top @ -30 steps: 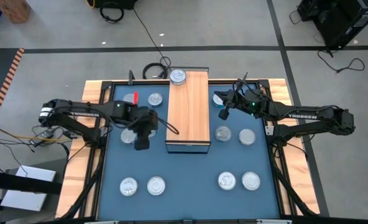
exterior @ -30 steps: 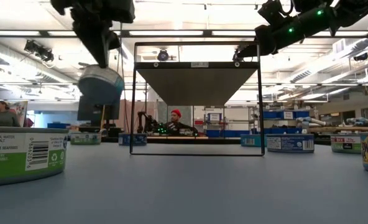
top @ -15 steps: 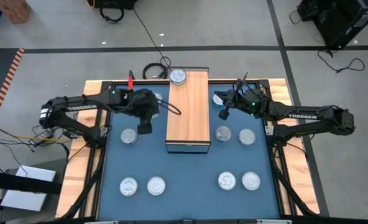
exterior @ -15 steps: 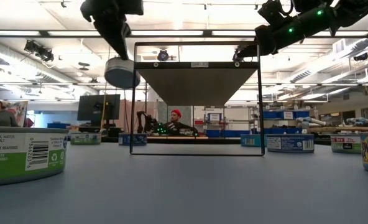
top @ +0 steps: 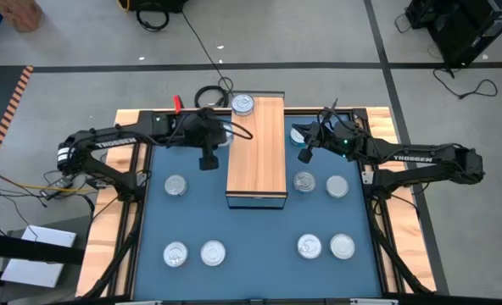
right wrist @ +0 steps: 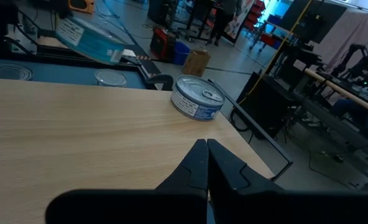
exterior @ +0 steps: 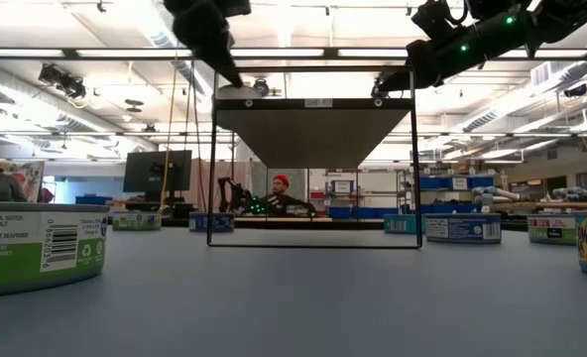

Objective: Stack canned seafood by type on shelf
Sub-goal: Put the yellow-blue tuna can on the shelf

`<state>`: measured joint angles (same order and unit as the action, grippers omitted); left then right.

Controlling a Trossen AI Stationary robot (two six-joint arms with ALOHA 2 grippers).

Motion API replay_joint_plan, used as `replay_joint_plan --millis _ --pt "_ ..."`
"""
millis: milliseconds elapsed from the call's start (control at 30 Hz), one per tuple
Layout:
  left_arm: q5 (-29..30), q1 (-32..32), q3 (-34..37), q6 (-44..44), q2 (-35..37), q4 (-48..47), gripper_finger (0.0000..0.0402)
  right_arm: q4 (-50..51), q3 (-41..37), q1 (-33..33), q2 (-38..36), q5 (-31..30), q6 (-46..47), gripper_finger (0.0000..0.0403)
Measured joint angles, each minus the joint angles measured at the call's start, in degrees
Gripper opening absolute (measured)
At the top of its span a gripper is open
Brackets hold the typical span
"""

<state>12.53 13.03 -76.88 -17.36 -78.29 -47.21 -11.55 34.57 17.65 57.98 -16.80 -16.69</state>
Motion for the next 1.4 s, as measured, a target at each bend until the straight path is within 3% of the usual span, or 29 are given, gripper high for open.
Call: replay_joint_plan --millis 300,667,1100,1400 --pt "-0.12 0.85 0.00 -4.82 -3.72 11.24 0.0000 -0.17 0.00 0.00 0.00 0.02 -0.42 0.0008" --pt "-0.20 0.90 0.02 -7.74 -10.47 17.04 0.0000 -0.21 0.00 0.02 0.00 0.02 -0.55 0.0009" --pt "-0.55 0.90 0.02 -7.92 -12.95 17.56 0.0002 -0.17 0.00 0.00 0.00 0.00 -0.92 0.0009" --pt "1.25 0.90 0.02 -8.12 -12.95 17.71 0.0027 -0.17 0.00 0.02 0.00 0.00 -0.92 0.0009"
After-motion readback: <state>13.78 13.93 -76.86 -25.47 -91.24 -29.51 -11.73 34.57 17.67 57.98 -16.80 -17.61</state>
